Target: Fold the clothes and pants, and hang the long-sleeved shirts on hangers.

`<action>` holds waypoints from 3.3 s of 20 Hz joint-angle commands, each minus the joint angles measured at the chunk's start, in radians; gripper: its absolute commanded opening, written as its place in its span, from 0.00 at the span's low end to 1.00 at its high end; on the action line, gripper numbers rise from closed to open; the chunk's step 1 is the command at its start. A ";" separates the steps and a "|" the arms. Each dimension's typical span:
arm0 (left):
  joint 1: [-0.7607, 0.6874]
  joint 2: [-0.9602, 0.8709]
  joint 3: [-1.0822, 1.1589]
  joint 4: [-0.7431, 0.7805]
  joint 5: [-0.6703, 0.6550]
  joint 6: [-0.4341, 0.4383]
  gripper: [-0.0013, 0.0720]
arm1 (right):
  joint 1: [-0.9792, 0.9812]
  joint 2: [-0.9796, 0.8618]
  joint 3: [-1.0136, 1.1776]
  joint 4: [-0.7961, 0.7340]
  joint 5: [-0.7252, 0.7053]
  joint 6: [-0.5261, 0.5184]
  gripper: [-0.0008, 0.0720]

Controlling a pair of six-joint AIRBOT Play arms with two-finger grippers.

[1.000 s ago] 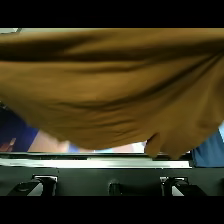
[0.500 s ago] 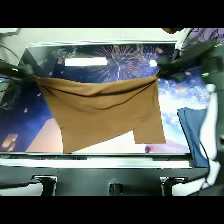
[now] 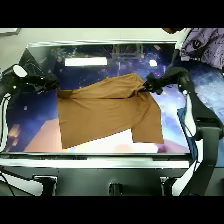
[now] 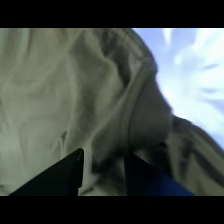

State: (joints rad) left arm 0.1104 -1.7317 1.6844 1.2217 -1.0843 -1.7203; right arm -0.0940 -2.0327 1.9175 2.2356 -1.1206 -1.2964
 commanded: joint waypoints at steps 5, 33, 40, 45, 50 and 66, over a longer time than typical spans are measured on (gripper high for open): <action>0.151 0.274 -0.233 0.032 -0.240 0.075 0.54 | -0.290 0.130 -0.064 -0.028 -0.366 -0.369 0.45; 0.405 0.725 -1.166 -0.225 -0.153 0.299 0.55 | -0.183 0.167 -0.396 0.004 -0.262 -0.520 0.05; 0.404 0.723 -1.288 -0.325 -0.099 0.378 0.55 | -0.183 0.192 -0.396 0.006 -0.311 -0.503 0.05; 0.397 0.691 -1.288 -0.389 -0.082 0.390 0.55 | -0.183 0.192 -0.396 0.006 -0.319 -0.497 0.05; 0.283 0.613 -1.288 -0.388 -0.060 0.389 0.55 | -0.183 0.192 -0.396 0.005 -0.319 -0.497 0.05; 0.225 0.605 -0.526 -0.336 -0.058 0.254 0.03 | -0.113 0.521 -0.151 0.052 0.007 -0.483 0.05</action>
State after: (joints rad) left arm 0.3359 -1.1332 0.8333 0.8268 -1.0924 -1.4094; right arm -0.2302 -1.6203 1.6329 2.2826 -1.2533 -1.8053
